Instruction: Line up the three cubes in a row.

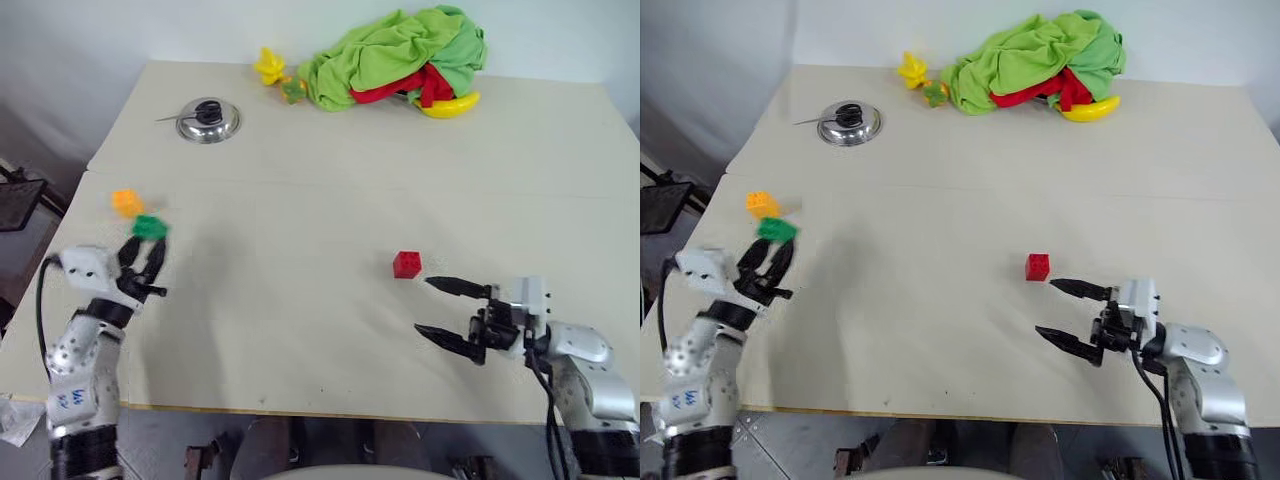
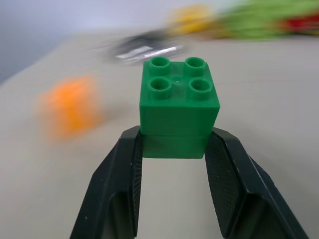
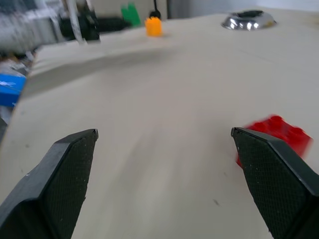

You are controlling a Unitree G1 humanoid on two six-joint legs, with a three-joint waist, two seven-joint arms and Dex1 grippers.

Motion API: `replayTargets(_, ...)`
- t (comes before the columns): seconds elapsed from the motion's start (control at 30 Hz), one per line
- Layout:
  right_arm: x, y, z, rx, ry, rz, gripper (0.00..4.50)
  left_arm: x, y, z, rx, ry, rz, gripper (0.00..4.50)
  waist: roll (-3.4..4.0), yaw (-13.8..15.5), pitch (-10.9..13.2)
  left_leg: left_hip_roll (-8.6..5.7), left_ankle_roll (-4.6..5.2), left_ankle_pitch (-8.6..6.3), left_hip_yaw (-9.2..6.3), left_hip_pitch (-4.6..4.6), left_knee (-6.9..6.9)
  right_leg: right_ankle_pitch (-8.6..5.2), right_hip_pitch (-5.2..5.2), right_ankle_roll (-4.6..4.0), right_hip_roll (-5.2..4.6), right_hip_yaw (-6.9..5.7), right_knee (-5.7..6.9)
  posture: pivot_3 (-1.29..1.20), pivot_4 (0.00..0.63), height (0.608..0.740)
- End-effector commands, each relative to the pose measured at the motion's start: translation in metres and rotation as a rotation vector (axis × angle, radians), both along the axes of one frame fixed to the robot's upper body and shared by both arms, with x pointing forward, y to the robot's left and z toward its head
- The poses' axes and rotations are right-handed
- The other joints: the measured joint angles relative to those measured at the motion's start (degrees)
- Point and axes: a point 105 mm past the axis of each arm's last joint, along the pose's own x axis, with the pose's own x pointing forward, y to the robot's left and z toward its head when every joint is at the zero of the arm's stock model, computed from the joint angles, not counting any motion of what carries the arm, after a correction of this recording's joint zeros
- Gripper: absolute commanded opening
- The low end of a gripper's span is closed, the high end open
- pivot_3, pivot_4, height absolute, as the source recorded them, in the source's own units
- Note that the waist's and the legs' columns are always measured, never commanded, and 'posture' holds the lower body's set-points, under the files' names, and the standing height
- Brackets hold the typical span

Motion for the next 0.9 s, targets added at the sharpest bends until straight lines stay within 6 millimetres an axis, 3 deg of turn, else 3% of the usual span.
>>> replayTargets(0.03,-0.007,-0.015,0.015,-0.021,-0.053,-0.051,4.5,-0.014,-0.047,0.002,0.143,0.035,-0.439,1.45,0.1,-0.12,-0.05,-0.02,0.0,0.0,0.02,0.01,0.0,0.0,0.01,0.0,-0.01,0.0,-0.01,0.0,0.15,0.74)
replayTargets(0.17,-0.019,-0.035,0.017,-0.039,-0.044,-0.142,4.5,0.002,-0.079,-0.012,0.288,0.114,-0.726,1.45,0.14,0.08,-0.05,-0.02,0.0,0.01,0.05,0.04,0.0,0.0,0.03,0.01,0.1,-0.03,0.02,0.0,0.15,0.74)
replayTargets(0.33,-0.036,-0.058,0.015,-0.039,-0.033,-0.291,4.5,0.041,-0.129,-0.018,0.371,0.118,-0.886,1.45,0.08,0.17,-0.04,-0.17,0.0,0.11,0.1,-0.01,0.0,0.01,0.06,0.03,0.22,-0.11,-0.03,0.0,0.15,0.74)
replayTargets(0.43,-0.045,-0.059,0.014,-0.035,-0.036,-0.341,4.5,0.054,-0.147,-0.025,0.396,0.146,-0.937,1.45,-0.01,-0.33,0.0,-0.19,0.01,0.11,0.15,-0.02,0.0,0.03,0.04,0.06,0.22,-0.09,-0.06,0.0,0.15,0.74)
replayTargets(0.6,-0.053,-0.052,0.017,-0.01,-0.052,-0.39,4.5,0.062,-0.162,-0.038,0.475,0.198,-0.981,1.45,-0.05,-0.78,0.02,-0.11,0.01,0.11,0.23,-0.02,-0.06,0.02,-0.01,0.07,0.26,-0.13,-0.11,0.0,0.15,0.74)
replayTargets(0.9,-0.057,-0.042,0.015,0.017,-0.06,-0.426,4.5,0.074,-0.185,-0.037,0.461,0.216,-0.939,1.45,-0.18,0.05,0.1,-0.04,0.16,0.1,0.06,-0.11,0.04,0.06,-0.01,0.12,0.08,-0.11,-0.04,0.0,0.15,0.74)
